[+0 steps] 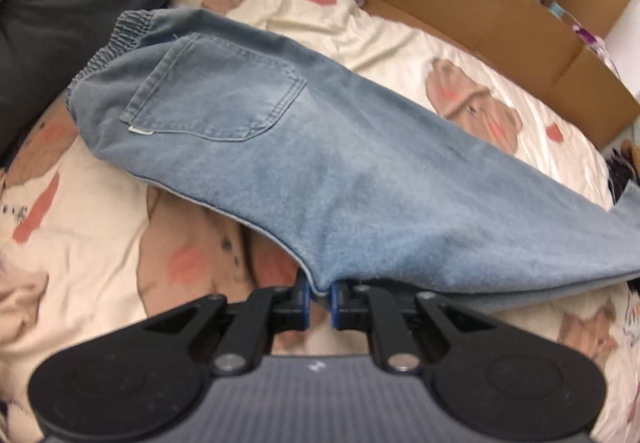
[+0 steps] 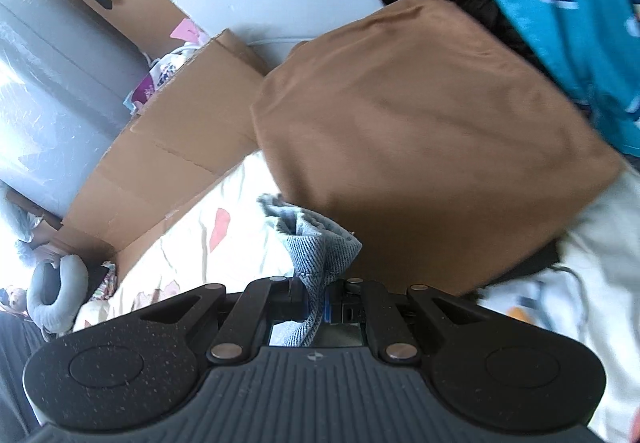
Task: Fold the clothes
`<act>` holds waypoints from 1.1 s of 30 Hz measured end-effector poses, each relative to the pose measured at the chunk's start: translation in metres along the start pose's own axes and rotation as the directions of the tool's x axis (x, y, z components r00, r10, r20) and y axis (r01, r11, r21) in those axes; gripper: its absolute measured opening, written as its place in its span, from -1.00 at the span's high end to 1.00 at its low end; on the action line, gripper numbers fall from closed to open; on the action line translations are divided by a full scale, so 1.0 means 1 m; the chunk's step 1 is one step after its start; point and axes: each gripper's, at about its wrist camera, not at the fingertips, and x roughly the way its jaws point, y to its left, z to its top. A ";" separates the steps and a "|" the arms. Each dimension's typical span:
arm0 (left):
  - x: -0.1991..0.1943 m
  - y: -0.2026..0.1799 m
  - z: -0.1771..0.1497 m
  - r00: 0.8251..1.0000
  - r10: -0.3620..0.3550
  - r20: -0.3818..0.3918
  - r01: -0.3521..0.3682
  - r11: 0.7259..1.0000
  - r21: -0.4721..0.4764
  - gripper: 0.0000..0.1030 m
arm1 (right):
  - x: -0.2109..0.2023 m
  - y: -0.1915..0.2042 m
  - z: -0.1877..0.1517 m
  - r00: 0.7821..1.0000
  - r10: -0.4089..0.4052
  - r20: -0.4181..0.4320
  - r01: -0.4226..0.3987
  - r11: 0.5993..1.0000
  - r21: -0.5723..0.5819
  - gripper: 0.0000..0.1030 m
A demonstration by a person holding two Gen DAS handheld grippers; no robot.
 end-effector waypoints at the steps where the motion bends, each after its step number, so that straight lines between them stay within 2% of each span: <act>1: -0.001 -0.002 -0.004 1.000 -0.003 -0.007 0.003 1.000 -0.001 0.82 | -0.006 -0.005 -0.001 1.000 -0.005 0.001 0.005 1.000 0.001 0.89; 5: -0.006 -0.011 -0.022 0.999 -0.011 -0.032 0.011 1.000 -0.002 0.82 | -0.030 -0.025 -0.009 0.999 -0.030 0.016 0.030 1.000 0.008 0.89; 14: -0.012 -0.017 -0.055 0.996 -0.019 -0.087 0.020 1.000 0.003 0.82 | -0.075 -0.082 -0.039 0.993 -0.113 -0.022 0.114 0.990 0.080 0.89; 22: -0.011 -0.019 -0.058 0.994 -0.009 -0.112 0.011 1.000 0.020 0.82 | -0.099 -0.129 -0.079 0.978 -0.194 -0.077 0.204 0.968 0.143 0.89; 27: -0.013 -0.019 -0.063 0.993 -0.007 -0.115 0.011 0.999 0.036 0.82 | -0.107 -0.144 -0.092 0.967 -0.229 -0.110 0.246 0.952 0.183 0.89; 33: -0.018 -0.017 -0.063 0.995 -0.026 -0.101 0.029 0.999 0.029 0.82 | -0.115 -0.140 -0.090 0.962 -0.248 -0.113 0.263 0.953 0.147 0.89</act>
